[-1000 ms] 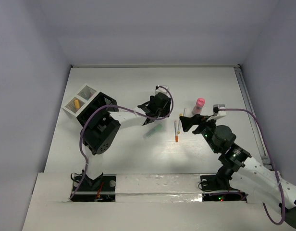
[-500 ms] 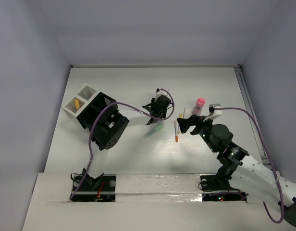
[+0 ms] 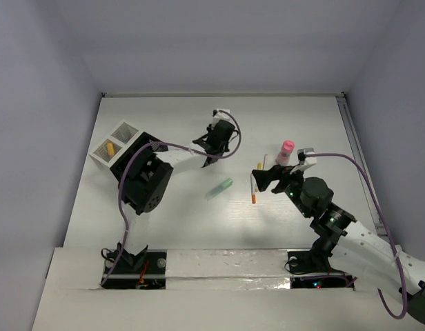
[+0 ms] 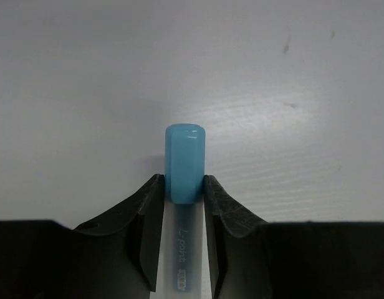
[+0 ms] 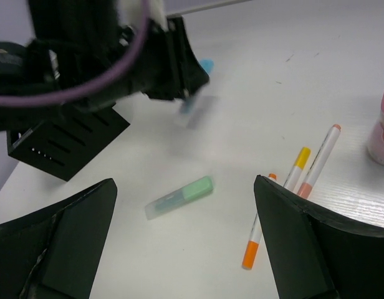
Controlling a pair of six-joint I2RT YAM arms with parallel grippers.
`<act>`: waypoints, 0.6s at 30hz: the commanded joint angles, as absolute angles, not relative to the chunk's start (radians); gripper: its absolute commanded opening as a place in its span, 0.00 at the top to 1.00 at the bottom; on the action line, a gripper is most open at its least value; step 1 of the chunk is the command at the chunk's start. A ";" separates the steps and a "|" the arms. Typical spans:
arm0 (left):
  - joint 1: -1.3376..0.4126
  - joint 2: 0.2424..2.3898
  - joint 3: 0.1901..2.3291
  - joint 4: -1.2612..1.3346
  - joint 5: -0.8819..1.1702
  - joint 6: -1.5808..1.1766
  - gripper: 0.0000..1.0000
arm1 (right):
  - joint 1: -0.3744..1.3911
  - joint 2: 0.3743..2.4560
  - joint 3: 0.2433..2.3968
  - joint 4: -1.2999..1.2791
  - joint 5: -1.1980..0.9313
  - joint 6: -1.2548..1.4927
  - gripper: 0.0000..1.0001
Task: Sort the stationery into containers
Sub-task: Pick up the pen from the center of the board, then place the pen in the storage box.
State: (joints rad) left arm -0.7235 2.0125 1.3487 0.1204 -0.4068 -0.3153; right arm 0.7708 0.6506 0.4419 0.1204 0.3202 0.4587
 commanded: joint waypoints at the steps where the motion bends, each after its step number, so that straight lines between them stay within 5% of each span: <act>1: -0.646 1.818 1.404 0.155 -0.471 -0.284 0.81 | 0.765 0.655 0.445 0.179 0.311 0.440 0.03; 11: -0.281 1.399 1.261 0.103 -0.423 -0.327 0.79 | 0.765 0.655 0.449 0.187 0.229 0.462 0.04; 18: 0.018 1.332 1.166 0.069 -0.480 -0.210 0.79 | 0.765 0.608 0.453 0.170 0.210 0.463 0.04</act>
